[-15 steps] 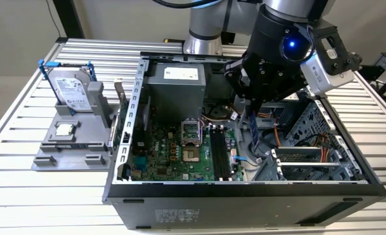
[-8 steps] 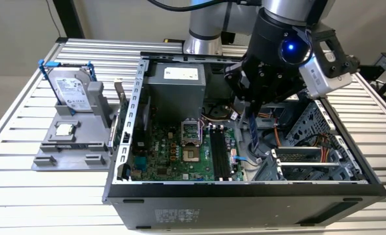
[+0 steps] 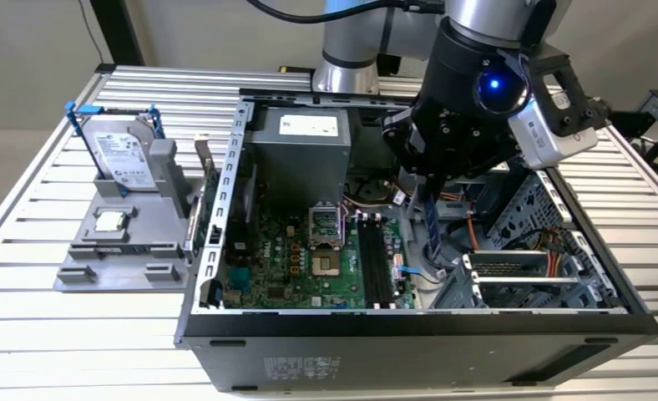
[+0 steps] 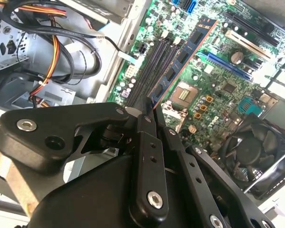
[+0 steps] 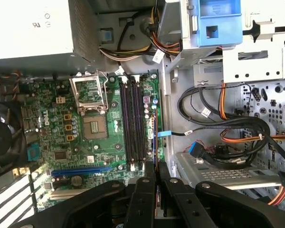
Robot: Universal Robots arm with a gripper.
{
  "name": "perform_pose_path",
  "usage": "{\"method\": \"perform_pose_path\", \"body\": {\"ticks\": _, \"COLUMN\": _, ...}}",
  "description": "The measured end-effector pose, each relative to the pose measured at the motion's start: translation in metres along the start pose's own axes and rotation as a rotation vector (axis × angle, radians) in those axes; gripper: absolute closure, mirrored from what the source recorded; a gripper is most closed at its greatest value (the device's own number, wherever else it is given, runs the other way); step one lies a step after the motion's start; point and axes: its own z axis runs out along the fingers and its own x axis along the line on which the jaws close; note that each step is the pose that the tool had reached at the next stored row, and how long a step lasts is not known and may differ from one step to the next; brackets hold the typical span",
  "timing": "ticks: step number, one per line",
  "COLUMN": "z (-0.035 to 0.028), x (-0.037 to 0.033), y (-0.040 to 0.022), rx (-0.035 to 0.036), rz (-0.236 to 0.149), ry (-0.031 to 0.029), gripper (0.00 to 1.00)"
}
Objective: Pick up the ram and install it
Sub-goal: 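Insert the ram into the slot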
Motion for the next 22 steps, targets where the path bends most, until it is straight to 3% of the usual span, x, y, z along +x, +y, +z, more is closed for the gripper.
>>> {"method": "perform_pose_path", "body": {"ticks": 22, "z": 0.0081, "x": -0.0001, "y": 0.0001, "rx": 0.0030, "rz": 0.000, "ry": -0.0003, "gripper": 1.00}}
